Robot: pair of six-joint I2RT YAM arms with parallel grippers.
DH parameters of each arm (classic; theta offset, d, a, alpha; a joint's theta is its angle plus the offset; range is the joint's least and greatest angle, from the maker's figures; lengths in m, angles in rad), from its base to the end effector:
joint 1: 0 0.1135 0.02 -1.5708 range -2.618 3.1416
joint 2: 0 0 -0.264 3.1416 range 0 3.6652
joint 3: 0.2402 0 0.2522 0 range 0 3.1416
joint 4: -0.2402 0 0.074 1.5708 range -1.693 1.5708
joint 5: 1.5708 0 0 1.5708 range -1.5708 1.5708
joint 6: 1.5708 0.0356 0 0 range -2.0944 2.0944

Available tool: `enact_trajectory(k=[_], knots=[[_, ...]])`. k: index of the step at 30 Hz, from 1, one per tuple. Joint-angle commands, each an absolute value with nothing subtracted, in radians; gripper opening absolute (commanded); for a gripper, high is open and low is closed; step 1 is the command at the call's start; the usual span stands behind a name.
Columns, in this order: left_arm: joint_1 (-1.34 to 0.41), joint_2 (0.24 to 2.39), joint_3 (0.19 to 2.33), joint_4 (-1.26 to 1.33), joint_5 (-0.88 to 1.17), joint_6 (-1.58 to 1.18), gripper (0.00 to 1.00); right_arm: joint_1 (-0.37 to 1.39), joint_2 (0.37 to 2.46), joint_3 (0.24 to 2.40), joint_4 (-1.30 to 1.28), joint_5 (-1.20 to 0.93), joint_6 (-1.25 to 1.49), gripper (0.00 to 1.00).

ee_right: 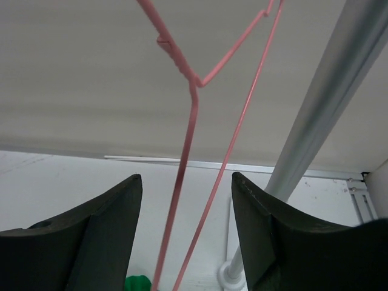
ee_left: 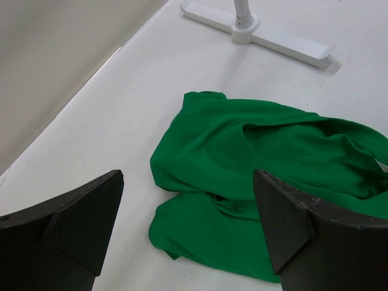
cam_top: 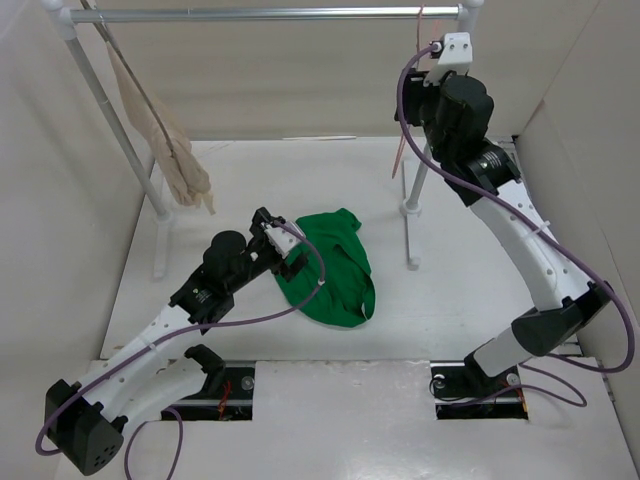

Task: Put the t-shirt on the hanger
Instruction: Grab a hanger with the right arm

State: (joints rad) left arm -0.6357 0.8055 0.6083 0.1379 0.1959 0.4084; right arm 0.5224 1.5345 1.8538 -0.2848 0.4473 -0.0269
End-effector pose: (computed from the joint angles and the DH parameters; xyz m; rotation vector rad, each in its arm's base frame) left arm 0.1551 -0.1230 0.3083 0.9450 1.3395 -0.3338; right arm 0.2938 0.1514 0.5148 -0.0668 1.5384 0.0499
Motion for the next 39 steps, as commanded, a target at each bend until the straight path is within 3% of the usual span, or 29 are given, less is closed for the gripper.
enact_trajectory(k=[1, 5, 8, 9, 10, 13, 16, 23, 28, 33, 39], knots=[[-0.641, 0.784, 0.603, 0.179, 0.186, 0.394, 0.85, 0.514, 1.532, 1.852, -0.262, 0.377, -0.009, 0.66], [-0.641, 0.784, 0.603, 0.179, 0.186, 0.394, 0.85, 0.514, 1.542, 1.852, -0.253, 0.377, -0.009, 0.66], [-0.641, 0.784, 0.603, 0.179, 0.186, 0.394, 0.85, 0.514, 1.552, 1.861, -0.262, 0.387, -0.009, 0.51], [-0.641, 0.784, 0.603, 0.179, 0.186, 0.394, 0.85, 0.514, 1.552, 1.861, -0.271, 0.399, -0.018, 0.44], [-0.641, 0.784, 0.603, 0.179, 0.176, 0.394, 0.85, 0.514, 1.552, 1.861, -0.281, 0.409, -0.018, 0.29], [-0.641, 0.784, 0.594, 0.179, 0.176, 0.394, 0.85, 0.514, 1.552, 1.861, -0.291, 0.419, -0.049, 0.00], [-0.641, 0.784, 0.594, 0.190, 0.176, 0.394, 0.85, 0.535, 1.528, 1.839, -0.267, 0.393, -0.153, 0.00], [-0.641, 0.833, 0.598, 0.224, 0.253, 0.367, 0.70, 0.604, 1.491, 1.893, -0.242, 0.158, -0.419, 0.00], [-0.641, 0.913, 0.638, 0.200, 0.316, 0.367, 0.69, 0.604, 1.430, 1.798, -0.232, 0.006, -0.474, 0.00], [-0.660, 1.051, 0.704, 0.132, 0.348, 0.385, 0.76, 0.604, 1.309, 1.596, -0.285, -0.126, -0.479, 0.00], [-0.690, 1.248, 0.843, 0.132, 0.348, 0.429, 0.78, 0.586, 1.015, 1.208, -0.301, 0.000, -0.347, 0.00]])
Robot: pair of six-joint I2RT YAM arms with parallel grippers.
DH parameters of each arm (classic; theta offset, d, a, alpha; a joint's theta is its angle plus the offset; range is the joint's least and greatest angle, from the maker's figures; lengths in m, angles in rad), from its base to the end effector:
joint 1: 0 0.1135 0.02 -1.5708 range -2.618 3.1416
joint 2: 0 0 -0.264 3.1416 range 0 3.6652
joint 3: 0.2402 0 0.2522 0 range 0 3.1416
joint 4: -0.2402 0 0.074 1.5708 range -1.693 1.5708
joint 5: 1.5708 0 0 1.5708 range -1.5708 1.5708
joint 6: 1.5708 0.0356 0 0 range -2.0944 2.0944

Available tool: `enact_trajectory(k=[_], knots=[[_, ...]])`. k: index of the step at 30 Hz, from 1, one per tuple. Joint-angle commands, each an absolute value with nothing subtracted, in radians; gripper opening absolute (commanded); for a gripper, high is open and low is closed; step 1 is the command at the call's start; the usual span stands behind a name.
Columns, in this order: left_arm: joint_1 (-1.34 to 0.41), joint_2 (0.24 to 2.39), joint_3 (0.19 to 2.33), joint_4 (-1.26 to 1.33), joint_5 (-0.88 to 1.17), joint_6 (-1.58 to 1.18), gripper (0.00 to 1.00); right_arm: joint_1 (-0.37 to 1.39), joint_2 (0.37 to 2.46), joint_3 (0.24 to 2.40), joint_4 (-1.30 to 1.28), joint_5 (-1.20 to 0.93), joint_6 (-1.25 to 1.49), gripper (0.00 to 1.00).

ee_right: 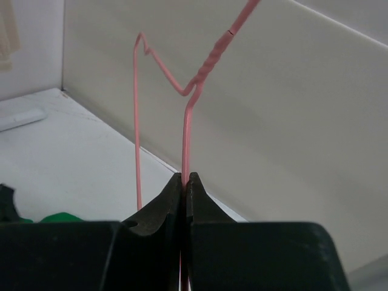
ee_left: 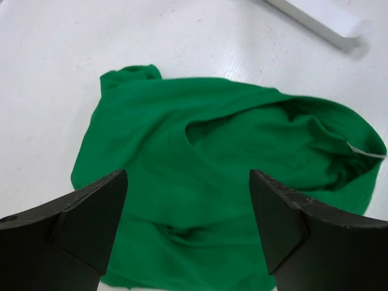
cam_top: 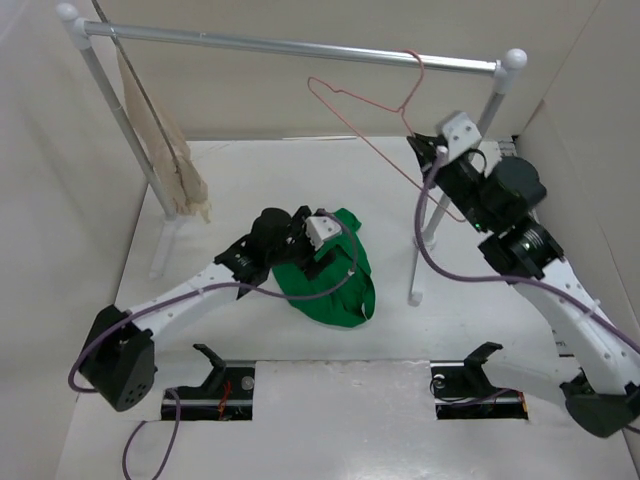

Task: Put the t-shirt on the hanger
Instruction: Grab a hanger with the right arm

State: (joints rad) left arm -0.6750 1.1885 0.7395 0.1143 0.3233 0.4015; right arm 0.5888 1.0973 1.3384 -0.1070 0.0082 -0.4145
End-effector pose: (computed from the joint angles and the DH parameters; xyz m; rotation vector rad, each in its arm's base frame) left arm 0.2037 -0.1776 0.2708 1.1663 1.5225 -0.4924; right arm 0.1929 0.1285 0.4799 -0.6856 1.2642 0.1373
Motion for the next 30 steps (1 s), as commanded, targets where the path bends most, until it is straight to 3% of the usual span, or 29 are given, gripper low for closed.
enact_trajectory(k=[1, 4, 9, 17, 25, 30], knots=[[-0.701, 1.274, 0.863, 0.106, 0.338, 0.439, 0.78, 0.577, 0.987, 1.140, -0.301, 0.018, -0.335, 0.00], [-0.722, 1.362, 0.920, 0.084, 0.311, 0.482, 0.77, 0.520, 0.966, 1.112, -0.279, 0.028, -0.345, 0.00], [-0.723, 1.384, 0.922, 0.095, 0.302, 0.511, 0.75, 0.446, 1.175, 1.360, -0.330, -0.057, -0.440, 0.00], [-0.723, 1.353, 0.819, 0.137, 0.281, 0.491, 0.75, 0.394, 1.336, 1.465, -0.222, -0.153, -0.430, 0.00], [-0.713, 1.333, 0.789, 0.192, 0.272, 0.451, 0.74, 0.333, 1.630, 1.920, -0.396, -0.202, -0.466, 0.00], [-0.704, 1.322, 0.788, 0.216, 0.281, 0.411, 0.74, 0.374, 1.570, 1.817, -0.353, -0.175, -0.433, 0.00]])
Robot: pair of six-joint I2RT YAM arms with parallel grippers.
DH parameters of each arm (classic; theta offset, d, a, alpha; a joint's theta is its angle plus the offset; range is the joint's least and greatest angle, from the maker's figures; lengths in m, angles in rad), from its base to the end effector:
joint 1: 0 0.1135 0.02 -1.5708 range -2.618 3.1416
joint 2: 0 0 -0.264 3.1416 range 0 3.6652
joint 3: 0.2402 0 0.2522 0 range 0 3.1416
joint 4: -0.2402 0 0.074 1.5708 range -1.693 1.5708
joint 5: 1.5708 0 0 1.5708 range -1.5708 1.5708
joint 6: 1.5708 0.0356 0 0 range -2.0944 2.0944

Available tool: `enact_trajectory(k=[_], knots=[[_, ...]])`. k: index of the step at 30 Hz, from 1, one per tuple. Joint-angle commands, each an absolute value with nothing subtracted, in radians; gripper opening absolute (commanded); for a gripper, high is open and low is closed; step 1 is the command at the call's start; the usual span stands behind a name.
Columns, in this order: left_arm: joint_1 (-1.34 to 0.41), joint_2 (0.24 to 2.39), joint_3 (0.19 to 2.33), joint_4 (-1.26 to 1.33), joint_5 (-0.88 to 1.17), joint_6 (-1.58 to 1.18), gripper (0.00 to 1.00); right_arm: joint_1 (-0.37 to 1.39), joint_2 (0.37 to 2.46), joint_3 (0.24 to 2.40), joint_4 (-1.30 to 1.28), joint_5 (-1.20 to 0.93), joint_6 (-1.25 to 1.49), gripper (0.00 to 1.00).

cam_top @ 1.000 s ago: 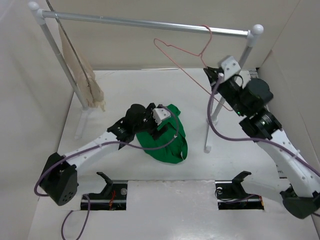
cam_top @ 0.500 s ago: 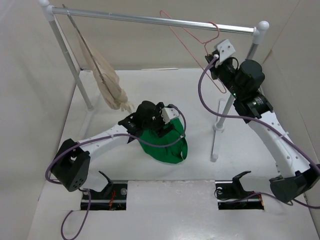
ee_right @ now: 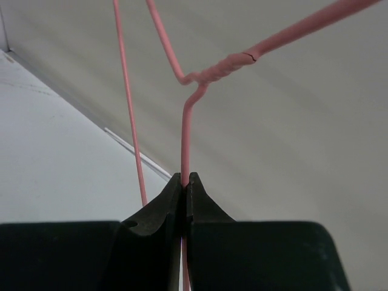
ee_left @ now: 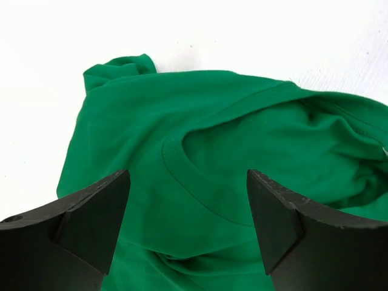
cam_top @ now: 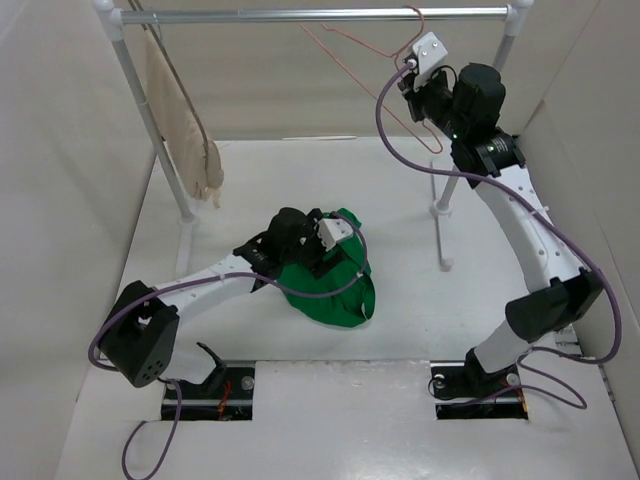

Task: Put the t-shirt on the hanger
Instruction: Grab a hanger with the right arm

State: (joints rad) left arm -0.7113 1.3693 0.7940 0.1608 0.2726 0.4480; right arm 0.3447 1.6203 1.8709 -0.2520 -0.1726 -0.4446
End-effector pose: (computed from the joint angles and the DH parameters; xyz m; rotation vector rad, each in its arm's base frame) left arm 0.2244 -0.2060 0.2456 1.2376 1.5656 -0.4405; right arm 0.3411 0.1289 0.4959 -0.7273 1.3942 0.0573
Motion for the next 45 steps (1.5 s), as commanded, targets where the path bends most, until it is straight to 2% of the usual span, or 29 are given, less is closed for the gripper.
enact_trajectory(k=[1, 5, 10, 17, 22, 28, 31, 34, 36, 42, 45], knots=[[-0.704, 1.322, 0.788, 0.216, 0.290, 0.402, 0.74, 0.391, 1.540, 1.781, -0.301, -0.160, -0.420, 0.00], [-0.704, 1.313, 0.779, 0.216, 0.301, 0.393, 0.74, 0.474, 1.410, 1.678, -0.213, -0.019, -0.388, 0.00], [-0.704, 1.322, 0.779, 0.216, 0.301, 0.393, 0.74, 0.506, 1.410, 1.730, -0.192, 0.116, -0.379, 0.00], [-0.704, 1.304, 0.779, 0.207, 0.301, 0.371, 0.74, 0.506, 1.457, 1.812, -0.192, 0.155, -0.379, 0.00], [-0.704, 1.295, 0.769, 0.207, 0.301, 0.371, 0.74, 0.506, 1.476, 1.861, -0.192, 0.259, -0.402, 0.00], [-0.704, 1.285, 0.747, 0.216, 0.301, 0.371, 0.74, 0.609, 1.450, 1.853, -0.158, 0.486, -0.500, 0.00], [-0.704, 1.285, 0.747, 0.216, 0.292, 0.371, 0.74, 0.660, 1.437, 1.833, -0.158, 0.524, -0.540, 0.00], [-0.704, 1.276, 0.738, 0.216, 0.291, 0.362, 0.71, 0.660, 1.358, 1.726, -0.158, 0.486, -0.529, 0.00], [-0.704, 1.276, 0.738, 0.216, 0.291, 0.341, 0.64, 0.670, 1.309, 1.659, -0.167, 0.421, -0.529, 0.00], [-0.704, 1.328, 0.804, 0.156, 0.320, 0.321, 0.63, 0.701, 1.106, 1.424, -0.274, 0.272, -0.511, 0.00], [-0.724, 1.376, 0.853, 0.133, 0.278, 0.321, 0.63, 0.710, 1.011, 1.306, -0.334, 0.272, -0.470, 0.00]])
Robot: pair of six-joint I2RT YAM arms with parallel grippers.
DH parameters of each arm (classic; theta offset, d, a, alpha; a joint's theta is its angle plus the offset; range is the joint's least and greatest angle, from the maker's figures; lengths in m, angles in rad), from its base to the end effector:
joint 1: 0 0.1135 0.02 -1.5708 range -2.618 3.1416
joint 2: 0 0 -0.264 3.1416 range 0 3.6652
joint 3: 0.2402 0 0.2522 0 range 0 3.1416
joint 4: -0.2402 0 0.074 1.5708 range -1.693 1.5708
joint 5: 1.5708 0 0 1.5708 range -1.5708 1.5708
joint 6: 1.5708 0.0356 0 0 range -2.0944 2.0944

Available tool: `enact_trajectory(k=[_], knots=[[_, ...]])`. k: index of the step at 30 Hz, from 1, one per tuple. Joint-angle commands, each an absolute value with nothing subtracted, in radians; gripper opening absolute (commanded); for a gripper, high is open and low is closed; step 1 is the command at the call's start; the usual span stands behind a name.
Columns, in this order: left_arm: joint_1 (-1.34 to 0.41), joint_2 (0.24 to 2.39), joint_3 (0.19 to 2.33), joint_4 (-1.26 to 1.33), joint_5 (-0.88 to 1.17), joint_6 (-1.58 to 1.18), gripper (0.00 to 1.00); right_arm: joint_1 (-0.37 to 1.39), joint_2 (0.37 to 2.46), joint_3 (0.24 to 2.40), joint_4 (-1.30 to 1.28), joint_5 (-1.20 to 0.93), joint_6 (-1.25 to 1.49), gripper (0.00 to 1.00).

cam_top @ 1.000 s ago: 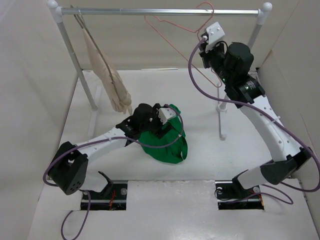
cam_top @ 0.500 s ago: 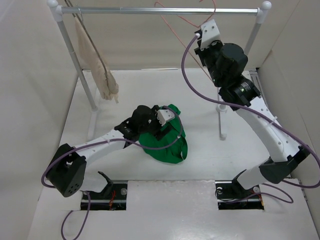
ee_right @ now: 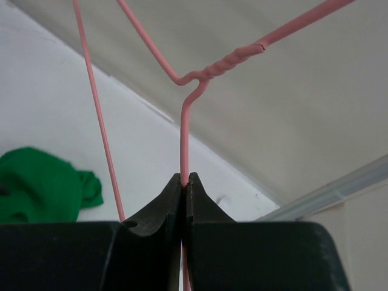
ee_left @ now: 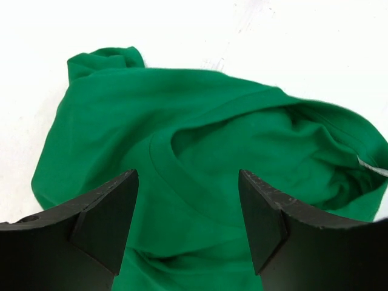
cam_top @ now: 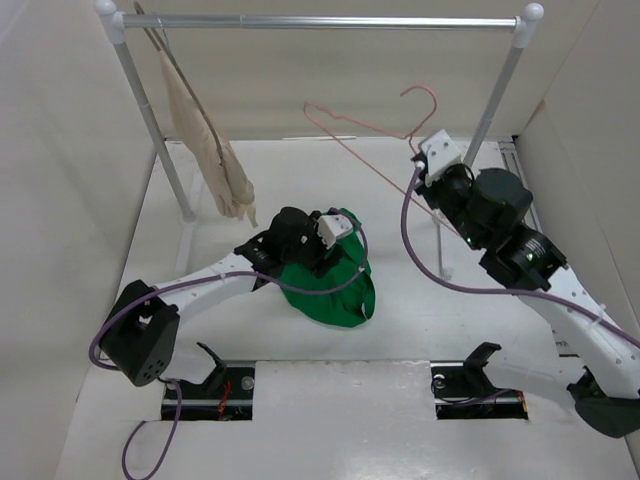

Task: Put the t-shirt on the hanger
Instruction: Grab a hanger with the right arm, then place tshirt on hanger

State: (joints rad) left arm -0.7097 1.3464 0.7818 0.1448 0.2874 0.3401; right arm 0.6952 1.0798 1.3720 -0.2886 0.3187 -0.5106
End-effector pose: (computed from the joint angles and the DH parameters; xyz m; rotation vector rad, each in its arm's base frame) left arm 0.2203 -0.2025 0.2464 1.1656 1.6379 -0.5233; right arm 0.1766 0.1328 0.4747 -0.6722 1.4169 -0.1046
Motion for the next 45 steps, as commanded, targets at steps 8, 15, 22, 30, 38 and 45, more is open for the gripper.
enact_trajectory(k=[8, 15, 22, 30, 38, 45], knots=[[-0.724, 1.512, 0.954, 0.101, 0.175, 0.386, 0.57, 0.710, 0.809, 1.046, -0.474, 0.310, -0.304, 0.00], [-0.724, 1.523, 0.956, 0.080, 0.118, 0.451, 0.00, 0.719, 0.661, 0.973, -0.658, 0.354, -0.166, 0.00], [-0.683, 1.505, 1.109, -0.041, 0.138, 0.359, 0.00, 0.750, 0.586, 0.963, -0.871, 0.174, -0.100, 0.00], [-0.673, 1.545, 1.241, -0.133, 0.164, 0.359, 0.00, 0.785, 0.547, 0.953, -0.930, 0.179, -0.066, 0.00], [-0.673, 1.516, 1.221, -0.143, 0.187, 0.348, 0.00, 0.785, 0.650, 0.931, -0.819, 0.271, 0.014, 0.00], [-0.673, 1.506, 1.233, -0.164, 0.233, 0.311, 0.00, 0.785, 0.733, 0.911, -0.743, 0.420, 0.051, 0.00]])
